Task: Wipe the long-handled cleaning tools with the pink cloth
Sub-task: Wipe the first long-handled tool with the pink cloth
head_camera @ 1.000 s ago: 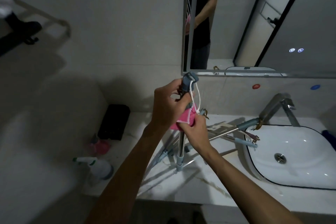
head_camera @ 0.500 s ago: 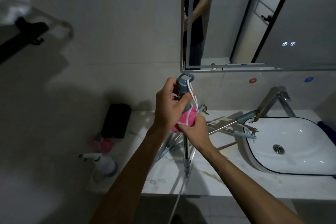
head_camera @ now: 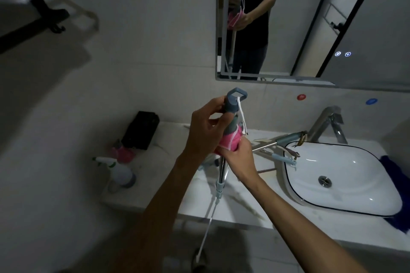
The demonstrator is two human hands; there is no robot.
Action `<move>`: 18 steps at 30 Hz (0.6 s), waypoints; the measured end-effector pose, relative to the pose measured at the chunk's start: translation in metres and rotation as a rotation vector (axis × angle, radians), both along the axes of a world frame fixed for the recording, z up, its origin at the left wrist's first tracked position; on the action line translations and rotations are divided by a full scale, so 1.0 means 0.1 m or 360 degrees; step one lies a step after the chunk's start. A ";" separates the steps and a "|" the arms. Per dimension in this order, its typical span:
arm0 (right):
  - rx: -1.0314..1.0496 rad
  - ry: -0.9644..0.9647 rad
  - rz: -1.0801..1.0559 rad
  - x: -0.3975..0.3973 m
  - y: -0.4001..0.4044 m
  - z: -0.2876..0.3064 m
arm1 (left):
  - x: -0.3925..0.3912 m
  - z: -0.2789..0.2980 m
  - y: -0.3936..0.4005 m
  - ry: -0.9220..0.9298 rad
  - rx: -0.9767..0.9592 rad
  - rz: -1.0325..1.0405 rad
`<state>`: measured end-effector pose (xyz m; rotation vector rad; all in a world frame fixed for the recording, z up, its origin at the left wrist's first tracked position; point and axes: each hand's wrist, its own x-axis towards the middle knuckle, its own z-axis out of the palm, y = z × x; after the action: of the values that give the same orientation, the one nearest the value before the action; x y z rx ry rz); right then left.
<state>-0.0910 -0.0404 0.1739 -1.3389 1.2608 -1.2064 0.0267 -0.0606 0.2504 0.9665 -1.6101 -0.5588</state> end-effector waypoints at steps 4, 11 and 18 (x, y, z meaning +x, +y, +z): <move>-0.0016 -0.0066 0.0042 -0.23 0.22 -0.01 | -0.23 0.00 0.28 0.0024 0.0031 -0.0026; 0.0079 -0.0144 0.0124 -0.54 0.42 -0.13 | -0.53 -0.04 0.50 0.0062 -0.0025 -0.0025; 0.0116 0.0012 0.0158 -0.49 0.45 -0.13 | -0.51 -0.10 0.58 0.0170 -0.0020 0.0113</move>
<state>-0.1401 0.0048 0.1606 -1.3383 1.2176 -1.0776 -0.0241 -0.0022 0.2402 0.9651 -1.4771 -0.5420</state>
